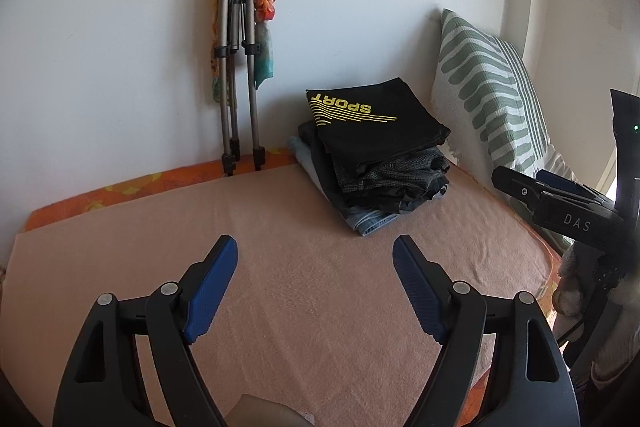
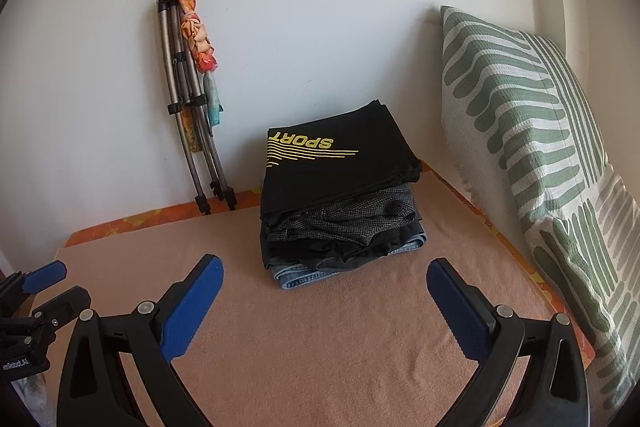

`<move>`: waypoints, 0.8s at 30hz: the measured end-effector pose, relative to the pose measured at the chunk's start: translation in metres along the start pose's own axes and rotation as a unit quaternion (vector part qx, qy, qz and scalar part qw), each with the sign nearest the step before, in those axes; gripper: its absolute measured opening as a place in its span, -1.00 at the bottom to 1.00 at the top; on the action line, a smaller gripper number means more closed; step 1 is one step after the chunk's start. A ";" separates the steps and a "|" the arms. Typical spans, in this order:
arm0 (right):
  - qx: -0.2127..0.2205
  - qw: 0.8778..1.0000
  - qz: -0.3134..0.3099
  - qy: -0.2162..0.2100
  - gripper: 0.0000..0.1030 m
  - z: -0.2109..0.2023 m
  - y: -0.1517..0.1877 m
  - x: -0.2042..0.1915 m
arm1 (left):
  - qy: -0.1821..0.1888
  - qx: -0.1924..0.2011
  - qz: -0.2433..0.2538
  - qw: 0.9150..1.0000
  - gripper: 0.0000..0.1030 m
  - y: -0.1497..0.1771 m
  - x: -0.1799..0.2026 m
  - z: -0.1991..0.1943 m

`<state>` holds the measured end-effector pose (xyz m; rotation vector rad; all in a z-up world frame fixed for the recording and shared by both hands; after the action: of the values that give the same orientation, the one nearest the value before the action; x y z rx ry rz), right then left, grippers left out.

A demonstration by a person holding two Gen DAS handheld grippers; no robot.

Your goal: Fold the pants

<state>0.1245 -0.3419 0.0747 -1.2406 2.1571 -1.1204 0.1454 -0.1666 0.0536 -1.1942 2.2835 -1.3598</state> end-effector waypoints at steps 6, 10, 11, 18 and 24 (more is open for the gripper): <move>0.015 1.000 -0.012 0.010 1.00 0.006 0.007 -0.007 | -0.006 0.000 -0.005 1.000 0.56 0.005 -0.006 -0.004; 0.019 1.000 -0.018 0.015 1.00 0.009 0.009 -0.005 | -0.009 -0.003 -0.017 1.000 0.56 0.011 -0.013 -0.003; 0.019 1.000 -0.018 0.017 1.00 0.010 0.009 -0.004 | -0.011 -0.005 -0.019 1.000 0.56 0.012 -0.014 -0.003; 0.019 0.999 -0.026 0.025 1.00 0.015 0.012 -0.004 | -0.016 -0.011 -0.009 1.000 0.56 0.020 -0.011 -0.003; 0.019 0.999 -0.028 0.021 1.00 0.016 0.012 -0.007 | -0.016 -0.015 -0.005 1.000 0.56 0.023 -0.011 -0.003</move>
<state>0.1321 -0.3393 0.0553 -1.2797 2.1332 -1.2137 0.1388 -0.1513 0.0343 -1.2285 2.2869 -1.3044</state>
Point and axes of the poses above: each gripper's, at about its wrist camera, not at the fingertips, and z roughly the way its jaws point, x to its right, y to its underside, the point moved 5 cm from there along z, roughly the way its jaws point, and after that the axes turned 14 degrees about y, right-handed, at the moved point
